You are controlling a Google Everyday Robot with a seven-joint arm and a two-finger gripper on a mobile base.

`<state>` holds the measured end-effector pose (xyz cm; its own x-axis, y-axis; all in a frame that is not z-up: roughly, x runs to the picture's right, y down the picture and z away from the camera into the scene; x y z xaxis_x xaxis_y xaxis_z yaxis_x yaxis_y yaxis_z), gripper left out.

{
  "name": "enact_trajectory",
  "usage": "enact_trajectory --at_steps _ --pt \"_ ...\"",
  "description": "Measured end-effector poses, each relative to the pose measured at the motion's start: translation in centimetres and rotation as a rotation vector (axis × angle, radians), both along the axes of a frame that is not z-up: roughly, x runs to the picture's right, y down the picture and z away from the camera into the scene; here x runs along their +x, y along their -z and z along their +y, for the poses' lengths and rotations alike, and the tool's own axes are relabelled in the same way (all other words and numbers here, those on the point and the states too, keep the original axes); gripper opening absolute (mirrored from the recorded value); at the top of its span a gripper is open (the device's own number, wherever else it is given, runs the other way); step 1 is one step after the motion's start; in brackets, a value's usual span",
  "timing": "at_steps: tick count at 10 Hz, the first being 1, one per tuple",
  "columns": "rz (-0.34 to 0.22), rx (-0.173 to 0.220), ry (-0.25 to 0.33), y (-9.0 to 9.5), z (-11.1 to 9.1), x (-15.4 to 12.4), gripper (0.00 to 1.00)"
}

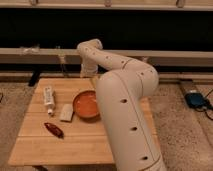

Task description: Place the pepper in the ceramic bowl

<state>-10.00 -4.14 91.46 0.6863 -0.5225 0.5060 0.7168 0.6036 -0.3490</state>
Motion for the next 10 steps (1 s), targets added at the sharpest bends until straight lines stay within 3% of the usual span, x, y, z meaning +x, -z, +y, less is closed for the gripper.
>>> enact_trajectory --at_steps 4,7,10 --pt "-0.020 0.015 0.026 0.3 -0.1 -0.3 0.80" --pt "-0.137 0.054 0.144 3.3 1.2 -3.6 0.80" --pt "-0.268 0.052 0.297 6.6 4.6 -7.9 0.80"
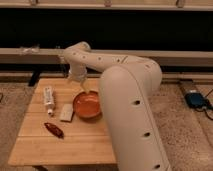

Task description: Place the pepper in the ceramic bowl

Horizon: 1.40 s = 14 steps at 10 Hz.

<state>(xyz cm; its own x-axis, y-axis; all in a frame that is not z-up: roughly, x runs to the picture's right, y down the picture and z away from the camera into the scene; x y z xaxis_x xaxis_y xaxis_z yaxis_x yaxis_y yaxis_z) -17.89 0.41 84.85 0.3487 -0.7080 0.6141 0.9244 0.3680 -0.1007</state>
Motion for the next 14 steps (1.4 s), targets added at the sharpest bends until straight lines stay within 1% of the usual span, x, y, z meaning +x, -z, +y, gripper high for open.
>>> enact_trajectory --at_steps 4,6,8,9,10,11,12,13,14 --pt "-0.235 -0.033 0.326 4.1 6.5 -8.1 0.80" --pt "-0.353 -0.035 0.495 6.1 9.2 -11.0 0.80" --pt "-0.406 -0.029 0.600 7.4 11.5 -12.6 0.80" --pt "-0.413 -0.016 0.639 7.7 12.9 -13.2 0.80" --pt "-0.400 -0.002 0.647 7.6 13.7 -13.7 0.80" --pt "-0.377 0.008 0.649 7.1 14.5 -14.0 0.80" --pt "-0.362 0.006 0.647 6.4 15.0 -14.1 0.80" --pt "-0.332 -0.001 0.642 5.2 15.4 -13.6 0.80" --pt "-0.305 -0.014 0.631 4.6 16.0 -13.1 0.80"
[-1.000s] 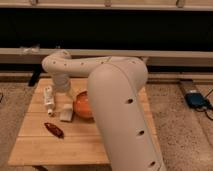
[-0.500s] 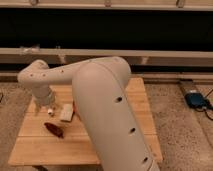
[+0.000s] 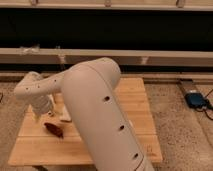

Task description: Place the pepper in the ceramic bowl

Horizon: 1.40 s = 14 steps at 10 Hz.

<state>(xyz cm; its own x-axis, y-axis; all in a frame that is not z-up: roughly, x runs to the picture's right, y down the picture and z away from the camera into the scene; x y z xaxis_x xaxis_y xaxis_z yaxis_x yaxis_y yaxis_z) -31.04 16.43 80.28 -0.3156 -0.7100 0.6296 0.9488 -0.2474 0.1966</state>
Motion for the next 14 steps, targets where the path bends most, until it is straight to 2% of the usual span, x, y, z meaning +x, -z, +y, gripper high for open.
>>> enact_trajectory --at_steps 2,4,7,9,10,14 --pt "0.052 -0.016 -0.013 -0.9 1.2 0.5 0.80" --pt "0.079 -0.037 -0.026 -1.0 2.1 0.9 0.80" --pt "0.075 -0.063 -0.035 0.4 2.9 0.7 0.80" --pt "0.080 -0.082 -0.038 0.6 3.4 0.8 0.80" --pt "0.083 -0.104 -0.027 0.5 4.4 0.6 0.80" --pt "0.089 -0.131 -0.015 0.6 6.1 0.4 0.80"
